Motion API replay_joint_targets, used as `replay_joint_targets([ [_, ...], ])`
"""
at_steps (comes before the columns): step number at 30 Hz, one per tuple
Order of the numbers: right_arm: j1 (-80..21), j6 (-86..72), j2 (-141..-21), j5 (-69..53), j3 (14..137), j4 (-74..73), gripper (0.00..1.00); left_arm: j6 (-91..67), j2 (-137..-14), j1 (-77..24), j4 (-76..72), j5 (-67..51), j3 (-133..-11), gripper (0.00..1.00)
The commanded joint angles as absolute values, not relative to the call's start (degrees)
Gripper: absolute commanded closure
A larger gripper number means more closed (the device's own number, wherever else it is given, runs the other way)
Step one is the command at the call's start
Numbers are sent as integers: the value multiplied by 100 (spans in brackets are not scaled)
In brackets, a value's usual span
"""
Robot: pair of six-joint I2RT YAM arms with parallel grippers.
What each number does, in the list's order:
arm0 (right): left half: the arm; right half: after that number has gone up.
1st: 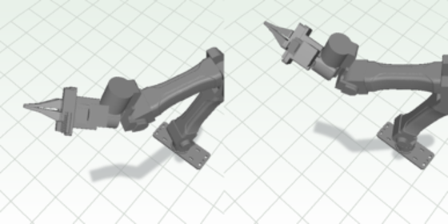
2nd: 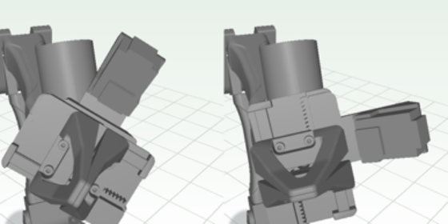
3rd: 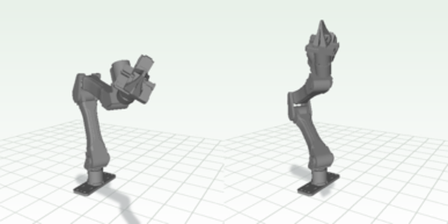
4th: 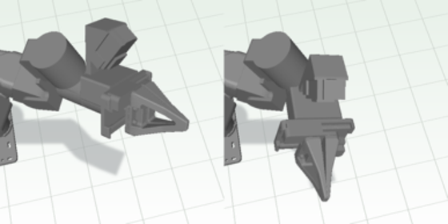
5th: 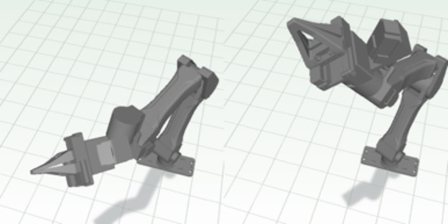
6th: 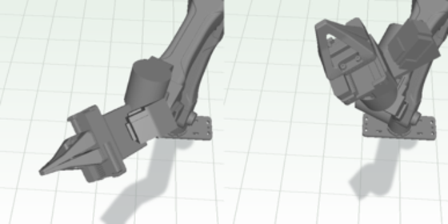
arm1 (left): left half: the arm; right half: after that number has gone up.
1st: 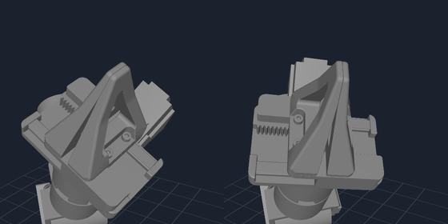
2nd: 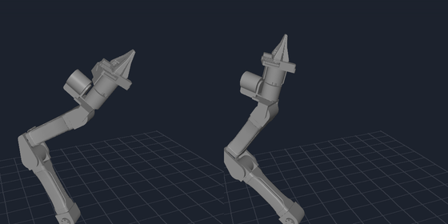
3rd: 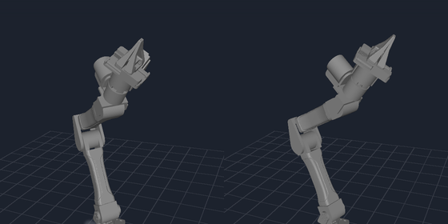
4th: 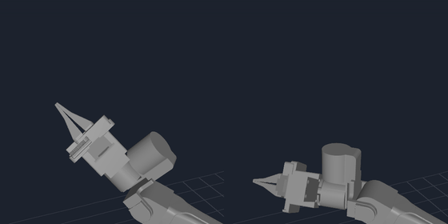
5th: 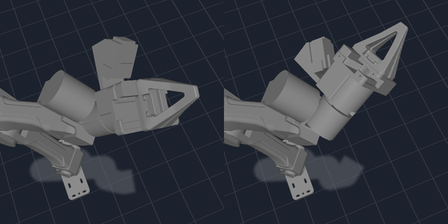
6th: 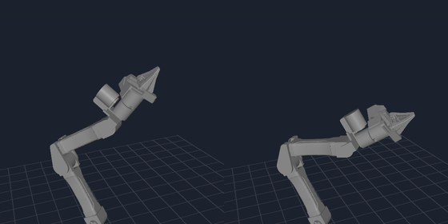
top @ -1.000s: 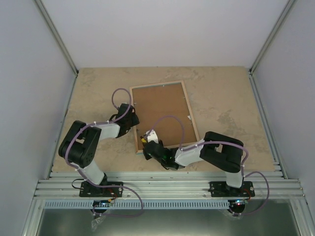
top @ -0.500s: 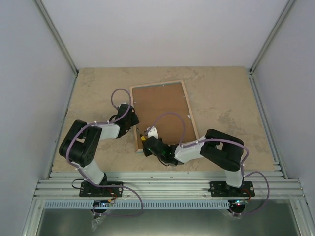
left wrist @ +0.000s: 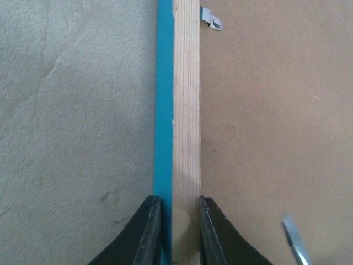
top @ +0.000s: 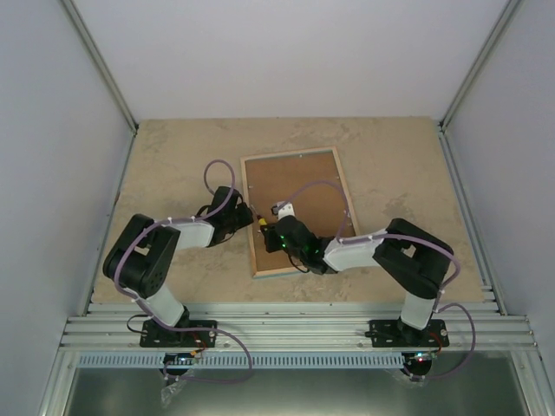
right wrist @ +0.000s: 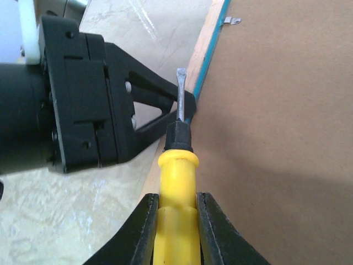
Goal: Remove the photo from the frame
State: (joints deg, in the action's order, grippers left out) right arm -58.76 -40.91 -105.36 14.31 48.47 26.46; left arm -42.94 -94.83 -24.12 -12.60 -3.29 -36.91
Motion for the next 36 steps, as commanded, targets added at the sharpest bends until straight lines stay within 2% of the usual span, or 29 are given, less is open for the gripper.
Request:
replay_joint_targets([
  [1,-5867,-3761,-9980,1483,4392,2449,100,-4428,-9503,-2496,-303,-565,-3507,100],
  [10,-5792,-2968,-9214,1541,4059,1920,99,-4253,-9520,-2492,-199,-740,-3590,100],
  [24,-5785,-2538,-8972,1437,3955,1656,100,-4416,-8697,-2961,240,-699,-3130,100],
  [31,-5783,-2414,-9074,1420,4072,1652,100,-4373,-8633,-2952,534,-225,-3430,71],
  [36,-5722,-2313,-9339,1419,4364,1611,100,-4266,-8913,-2887,587,-45,-3797,56],
])
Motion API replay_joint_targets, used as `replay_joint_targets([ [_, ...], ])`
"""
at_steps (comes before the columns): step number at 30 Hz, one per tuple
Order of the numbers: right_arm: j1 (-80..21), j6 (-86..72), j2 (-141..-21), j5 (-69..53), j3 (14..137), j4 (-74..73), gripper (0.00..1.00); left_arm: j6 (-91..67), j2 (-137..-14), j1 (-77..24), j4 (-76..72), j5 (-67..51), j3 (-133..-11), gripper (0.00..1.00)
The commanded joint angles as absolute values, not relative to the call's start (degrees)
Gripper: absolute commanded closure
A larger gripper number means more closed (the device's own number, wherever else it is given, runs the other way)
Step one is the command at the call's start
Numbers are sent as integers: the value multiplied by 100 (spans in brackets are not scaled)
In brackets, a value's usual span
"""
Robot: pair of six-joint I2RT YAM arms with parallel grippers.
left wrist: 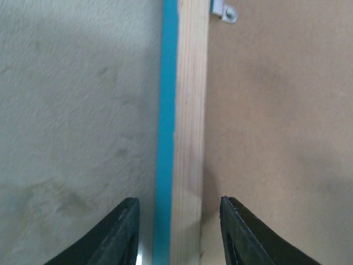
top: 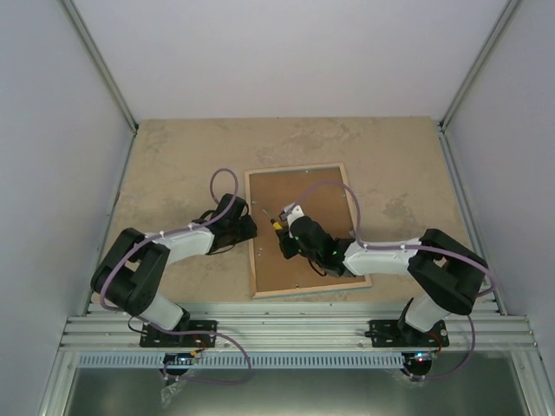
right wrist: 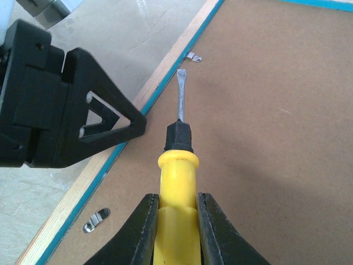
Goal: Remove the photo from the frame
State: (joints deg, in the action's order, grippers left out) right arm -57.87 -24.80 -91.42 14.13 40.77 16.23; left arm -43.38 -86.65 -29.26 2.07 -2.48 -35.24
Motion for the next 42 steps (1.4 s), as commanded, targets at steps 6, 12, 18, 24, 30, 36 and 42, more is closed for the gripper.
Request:
replay_joint_targets([
  [6,-5518,-2310,-9796,1142,4657,1751,100,-4048,-9384,-2664,676,-26,-4304,56],
  [12,-5377,-2247,-10275,1008,5034,1784,99,-3919,-9566,-2570,664,-26,-4390,69],
  [18,-5299,-2239,-10662,929,5317,1819,100,-3836,-9618,-2572,594,-22,-4281,83],
  [24,-5256,-2306,-10921,773,5428,1933,100,-3808,-9699,-2575,460,-224,-4193,94],
  [30,-5257,-2326,-11122,599,5540,1982,100,-3773,-9719,-2575,461,-324,-4188,100],
  [36,-5256,-2495,-11305,744,5666,1918,100,-3753,-9668,-2575,474,-335,-4166,100],
  [42,-5257,-2689,-11474,966,5719,1980,100,-3754,-9698,-2575,442,-438,-4162,100],
])
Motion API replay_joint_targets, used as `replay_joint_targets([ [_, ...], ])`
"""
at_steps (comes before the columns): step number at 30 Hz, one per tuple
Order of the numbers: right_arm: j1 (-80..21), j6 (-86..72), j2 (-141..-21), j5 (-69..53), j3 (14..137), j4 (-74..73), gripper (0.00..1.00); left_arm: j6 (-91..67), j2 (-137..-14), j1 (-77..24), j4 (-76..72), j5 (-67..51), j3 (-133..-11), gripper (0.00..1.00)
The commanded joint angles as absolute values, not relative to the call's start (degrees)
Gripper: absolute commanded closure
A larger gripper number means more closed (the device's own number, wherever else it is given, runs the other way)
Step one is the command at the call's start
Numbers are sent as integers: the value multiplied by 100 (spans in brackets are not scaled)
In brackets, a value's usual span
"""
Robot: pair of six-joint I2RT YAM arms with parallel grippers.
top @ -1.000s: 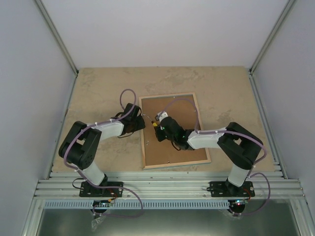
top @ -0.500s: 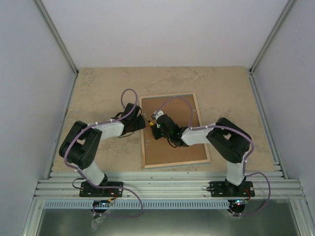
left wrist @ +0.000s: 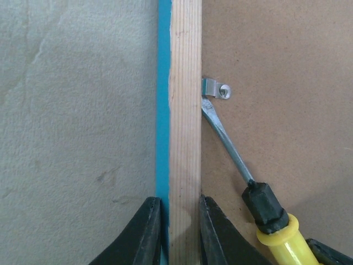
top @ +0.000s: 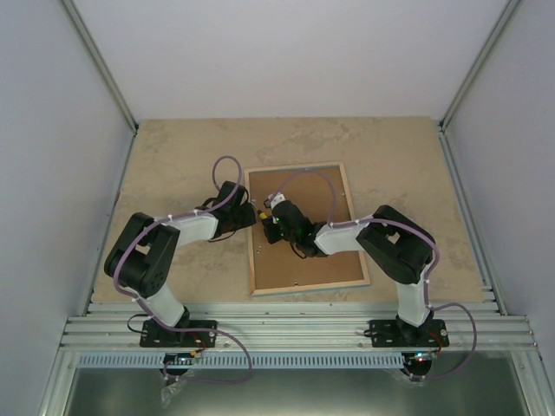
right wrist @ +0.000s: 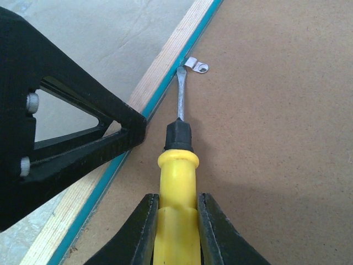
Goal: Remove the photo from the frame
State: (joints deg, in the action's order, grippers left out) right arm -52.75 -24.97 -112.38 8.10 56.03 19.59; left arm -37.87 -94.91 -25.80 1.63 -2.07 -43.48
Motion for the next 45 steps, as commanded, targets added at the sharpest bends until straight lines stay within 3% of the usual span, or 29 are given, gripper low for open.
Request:
replay_joint_targets([
  [1,-5257,-2732,-11501,971,5736,1983,100,-3754,-9697,-2575,442,-444,-4158,100],
  [19,-5227,-3464,-11890,1561,5989,3082,100,-3781,-9762,-2671,225,-899,-4096,100],
  [36,-4661,-3735,-12049,151,6344,3391,100,-3911,-9683,-2685,18,-1204,-3966,100],
  [45,-4592,-3385,-11440,210,5917,3268,100,-3984,-9517,-2681,143,-641,-3952,100],
])
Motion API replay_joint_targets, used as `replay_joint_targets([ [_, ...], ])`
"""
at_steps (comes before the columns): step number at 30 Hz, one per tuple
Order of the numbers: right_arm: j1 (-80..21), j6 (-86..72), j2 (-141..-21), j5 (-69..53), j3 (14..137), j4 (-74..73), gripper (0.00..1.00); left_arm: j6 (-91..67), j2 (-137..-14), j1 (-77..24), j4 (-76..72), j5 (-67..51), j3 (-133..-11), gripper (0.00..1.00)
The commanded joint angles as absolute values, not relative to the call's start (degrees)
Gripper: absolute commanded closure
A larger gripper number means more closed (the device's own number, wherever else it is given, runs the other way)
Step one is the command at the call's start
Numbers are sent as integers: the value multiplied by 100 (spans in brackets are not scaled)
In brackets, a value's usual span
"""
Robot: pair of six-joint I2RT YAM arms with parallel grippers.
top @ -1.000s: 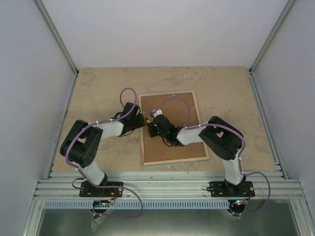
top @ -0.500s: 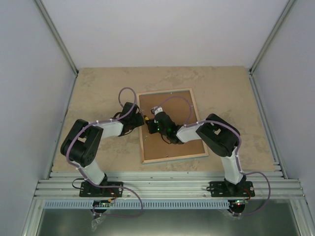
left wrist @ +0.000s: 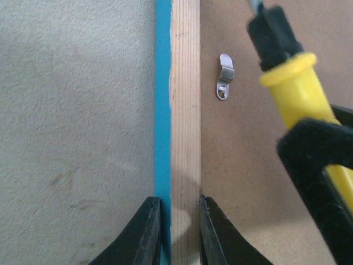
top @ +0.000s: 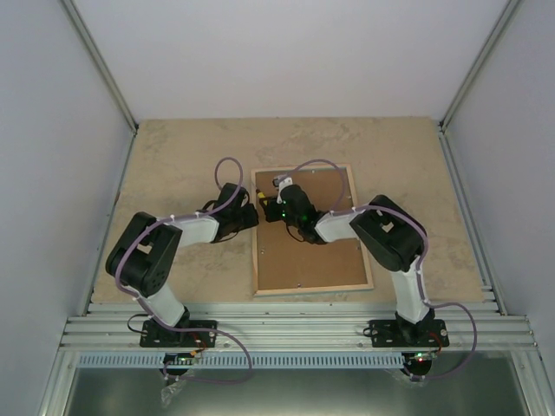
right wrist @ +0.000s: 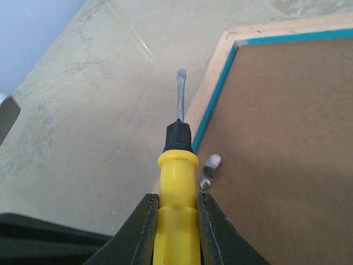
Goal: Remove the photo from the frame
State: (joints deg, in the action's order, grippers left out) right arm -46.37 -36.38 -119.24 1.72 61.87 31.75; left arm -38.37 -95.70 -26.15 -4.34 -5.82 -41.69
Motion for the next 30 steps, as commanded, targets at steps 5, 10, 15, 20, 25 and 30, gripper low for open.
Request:
replay_joint_targets([
  [5,-4439,-2862,-10746,405,5597,2859,100,-4079,-9479,-2681,124,-529,-3917,100],
  [10,-4308,-2298,-10034,633,5219,2351,99,-4384,-9310,-2661,19,-467,-3737,100],
  [15,-4153,-1848,-9296,802,4718,2000,100,-5085,-8931,-2661,-393,-290,-3346,100],
  [20,-4123,-1763,-8719,887,4114,1984,100,-5848,-8751,-2661,-772,-358,-2924,100],
  [25,-4089,-1765,-8404,758,3779,1958,100,-6793,-8354,-2714,-1365,-470,-2244,100],
  [30,-4049,-1767,-8112,620,3514,1985,99,-7314,-7818,-3216,-1122,-56,-1975,97],
])
